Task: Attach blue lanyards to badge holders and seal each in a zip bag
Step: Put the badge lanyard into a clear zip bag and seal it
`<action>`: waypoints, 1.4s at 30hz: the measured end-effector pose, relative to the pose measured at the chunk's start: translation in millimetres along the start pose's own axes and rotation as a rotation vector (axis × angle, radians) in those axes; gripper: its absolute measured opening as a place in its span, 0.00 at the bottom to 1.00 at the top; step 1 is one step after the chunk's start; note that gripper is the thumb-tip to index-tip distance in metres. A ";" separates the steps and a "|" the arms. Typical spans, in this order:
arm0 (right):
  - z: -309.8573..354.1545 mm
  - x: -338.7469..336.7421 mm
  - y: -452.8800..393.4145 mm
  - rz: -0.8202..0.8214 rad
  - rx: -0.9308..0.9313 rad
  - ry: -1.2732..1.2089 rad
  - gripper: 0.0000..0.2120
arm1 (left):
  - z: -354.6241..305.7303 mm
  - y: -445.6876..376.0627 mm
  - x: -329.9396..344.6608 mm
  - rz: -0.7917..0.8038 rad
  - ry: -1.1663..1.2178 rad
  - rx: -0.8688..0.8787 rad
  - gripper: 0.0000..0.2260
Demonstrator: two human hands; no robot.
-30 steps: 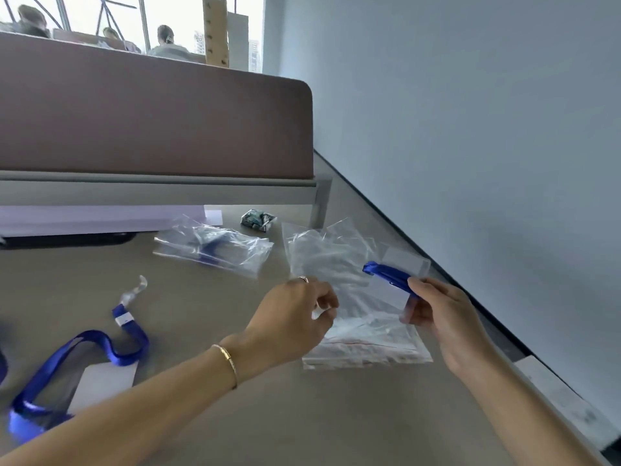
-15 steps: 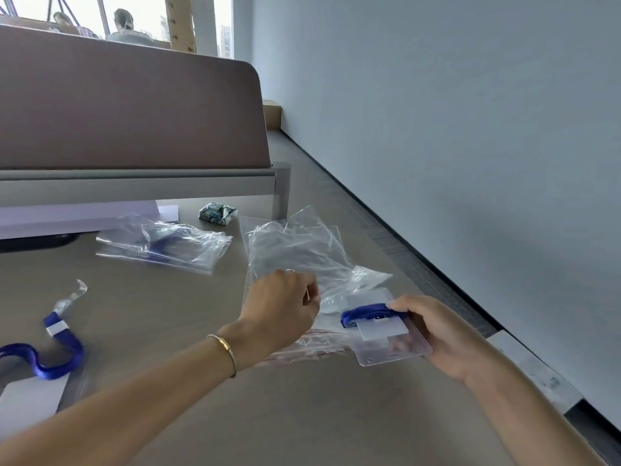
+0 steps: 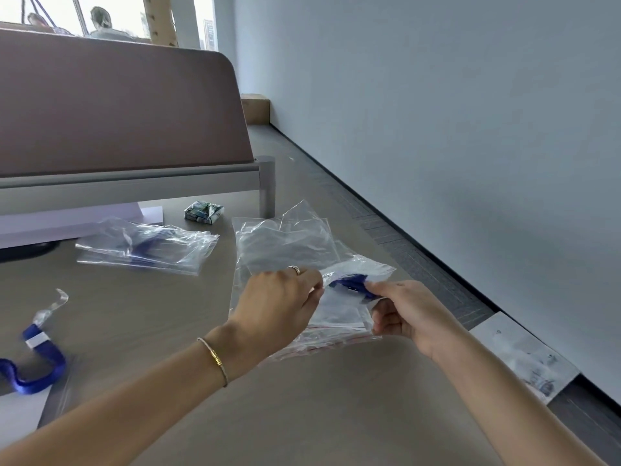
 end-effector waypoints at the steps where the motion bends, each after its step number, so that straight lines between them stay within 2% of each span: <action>1: 0.1 1.7 -0.9 0.000 -0.013 0.009 0.12 | -2.5 -0.2 -1.1 -0.008 0.002 0.013 0.06; 6: -2.8 17.4 -4.1 0.052 -0.038 0.019 0.13 | -10.1 2.7 -1.8 -0.011 0.010 0.078 0.07; 9: -4.6 19.2 -8.8 0.049 -0.102 0.161 0.09 | -5.9 5.8 -1.9 0.009 0.026 0.088 0.11; 11: -0.2 11.4 -13.8 -0.063 -0.263 0.367 0.10 | -0.9 7.2 -4.2 0.013 0.026 0.081 0.12; 14: 9.9 -4.8 -13.3 -0.347 -0.510 0.696 0.17 | 5.7 10.8 -8.4 0.043 0.004 0.062 0.08; 16: 13.9 -11.4 -8.0 -0.478 -0.564 0.807 0.17 | 10.1 14.6 -9.7 0.092 -0.016 0.028 0.04; 17: 14.3 -11.8 -6.8 -0.490 -0.573 0.828 0.18 | 11.4 16.5 -9.4 0.142 -0.037 -0.006 0.06; 19: 14.1 -8.7 -9.1 -0.442 -0.575 0.811 0.18 | 15.4 19.9 -8.4 0.256 -0.095 -0.118 0.11; 23: 23.1 2.9 -14.8 -0.304 -0.577 0.622 0.09 | 25.5 22.5 -8.6 0.401 -0.130 -0.318 0.12; 28: 46.4 11.5 -6.7 -0.349 -0.649 0.398 0.10 | 47.3 21.0 -21.8 0.410 -0.140 -0.503 0.09; 31: 61.3 16.5 -0.1 -0.379 -0.692 0.351 0.10 | 65.5 10.1 -39.0 0.312 -0.073 -0.634 0.07; 37: 107.9 22.3 21.4 -0.404 -0.719 0.032 0.11 | 76.2 -34.2 -88.1 -0.145 0.403 -0.863 0.07; 42: 146.0 25.7 46.8 -0.377 -0.779 -0.112 0.11 | 68.1 -64.3 -133.8 -0.372 0.632 -0.880 0.06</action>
Point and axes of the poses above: each hand's wrist, its own y-axis away from the middle knuckle, its own x-axis out of the palm, z = x × y, the point moved 6 cm from there along -y, towards the middle knuckle, and after that the axes turned 10 degrees about -z, right-handed, at the moved point
